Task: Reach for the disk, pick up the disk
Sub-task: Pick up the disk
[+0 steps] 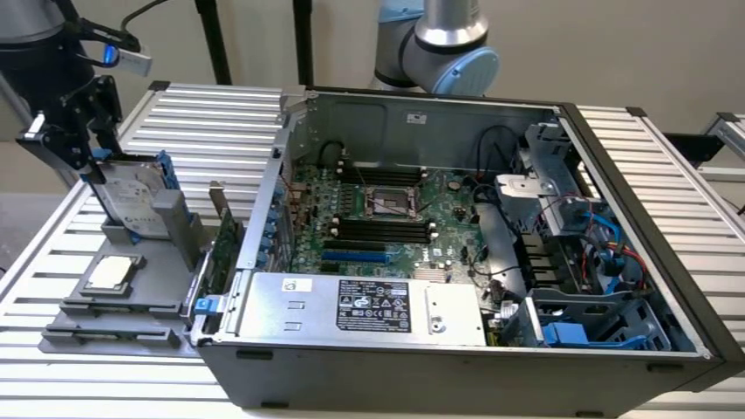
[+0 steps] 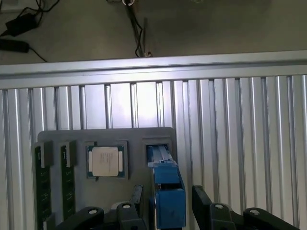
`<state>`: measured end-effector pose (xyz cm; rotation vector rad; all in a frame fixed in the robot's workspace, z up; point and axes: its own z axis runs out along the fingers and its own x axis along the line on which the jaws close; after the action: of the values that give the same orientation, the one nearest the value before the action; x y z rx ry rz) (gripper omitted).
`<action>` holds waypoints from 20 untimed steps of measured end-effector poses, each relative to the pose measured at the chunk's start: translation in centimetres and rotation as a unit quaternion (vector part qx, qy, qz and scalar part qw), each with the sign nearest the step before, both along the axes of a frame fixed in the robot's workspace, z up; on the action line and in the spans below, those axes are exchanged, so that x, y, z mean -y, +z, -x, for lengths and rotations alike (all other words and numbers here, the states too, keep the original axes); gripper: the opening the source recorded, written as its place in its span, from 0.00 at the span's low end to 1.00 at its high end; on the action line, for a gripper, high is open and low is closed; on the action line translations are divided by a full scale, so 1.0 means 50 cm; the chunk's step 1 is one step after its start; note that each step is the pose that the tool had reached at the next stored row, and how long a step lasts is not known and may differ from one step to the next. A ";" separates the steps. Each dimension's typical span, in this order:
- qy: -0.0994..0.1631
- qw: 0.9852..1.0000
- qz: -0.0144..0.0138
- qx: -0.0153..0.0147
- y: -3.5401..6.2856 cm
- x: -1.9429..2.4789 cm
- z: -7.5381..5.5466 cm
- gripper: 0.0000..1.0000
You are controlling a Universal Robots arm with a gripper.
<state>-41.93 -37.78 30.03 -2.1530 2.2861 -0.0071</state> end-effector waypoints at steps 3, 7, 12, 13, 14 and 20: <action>0.000 1.000 0.000 0.000 -0.004 0.0000 0.000 0.53; 0.000 1.000 0.000 0.000 -0.006 0.0001 0.000 0.53; 0.000 1.000 0.000 0.000 -0.006 0.0003 0.001 0.53; 0.000 1.000 0.000 0.000 -0.006 0.0003 0.002 0.53; 0.000 1.000 0.000 0.000 -0.006 0.0003 0.003 0.53; 0.000 1.000 0.000 0.000 -0.007 0.0004 0.005 0.53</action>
<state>-42.19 -37.79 29.69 -2.1532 2.2861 -0.0071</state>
